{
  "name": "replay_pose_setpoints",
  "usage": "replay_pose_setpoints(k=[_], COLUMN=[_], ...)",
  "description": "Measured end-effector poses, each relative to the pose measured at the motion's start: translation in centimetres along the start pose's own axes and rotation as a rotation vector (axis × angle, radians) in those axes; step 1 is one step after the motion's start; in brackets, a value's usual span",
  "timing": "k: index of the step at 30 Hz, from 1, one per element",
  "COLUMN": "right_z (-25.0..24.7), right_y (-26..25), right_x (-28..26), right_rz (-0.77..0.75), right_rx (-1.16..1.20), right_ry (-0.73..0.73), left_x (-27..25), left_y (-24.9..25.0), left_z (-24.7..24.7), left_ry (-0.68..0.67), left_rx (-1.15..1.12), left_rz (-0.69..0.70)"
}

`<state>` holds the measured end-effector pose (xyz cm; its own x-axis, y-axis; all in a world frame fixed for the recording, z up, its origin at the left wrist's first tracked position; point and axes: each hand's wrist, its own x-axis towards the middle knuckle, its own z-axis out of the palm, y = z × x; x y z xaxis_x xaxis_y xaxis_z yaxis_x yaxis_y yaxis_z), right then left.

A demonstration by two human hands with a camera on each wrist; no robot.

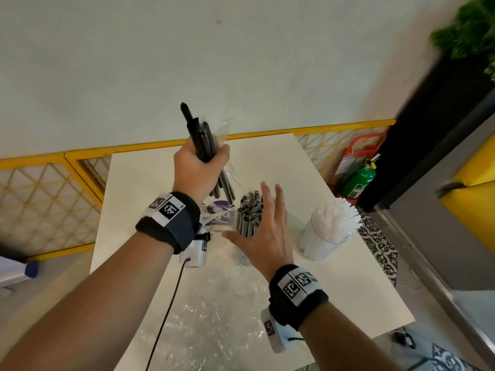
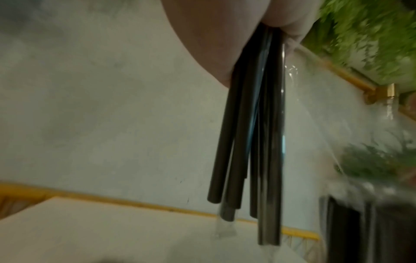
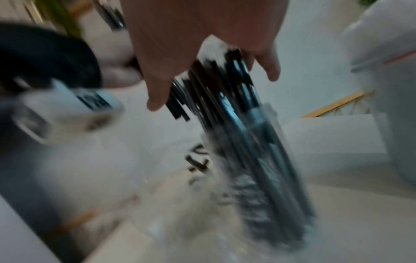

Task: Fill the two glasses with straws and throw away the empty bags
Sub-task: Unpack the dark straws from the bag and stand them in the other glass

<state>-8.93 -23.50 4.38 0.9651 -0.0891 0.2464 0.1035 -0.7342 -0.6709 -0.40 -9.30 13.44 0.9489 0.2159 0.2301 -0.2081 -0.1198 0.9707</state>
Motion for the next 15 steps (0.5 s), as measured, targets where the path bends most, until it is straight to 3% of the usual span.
replay_pose_setpoints(k=[2, 7, 15], right_z=[1.0, 1.0, 1.7], right_y=[0.9, 2.8, 4.4], right_x=[0.3, 0.6, 1.3], right_rz=[0.036, 0.313, 0.403], right_rx=[0.019, 0.191, 0.263], right_ry=[0.040, 0.126, 0.193], left_x=[-0.3, -1.1, -1.5], left_y=[-1.1, -2.5, -3.2], left_z=[-0.3, -1.5, -1.0], left_ry=[0.011, -0.020, -0.078], left_rx=[-0.049, -0.251, -0.710], left_rz=[-0.071, -0.186, -0.300])
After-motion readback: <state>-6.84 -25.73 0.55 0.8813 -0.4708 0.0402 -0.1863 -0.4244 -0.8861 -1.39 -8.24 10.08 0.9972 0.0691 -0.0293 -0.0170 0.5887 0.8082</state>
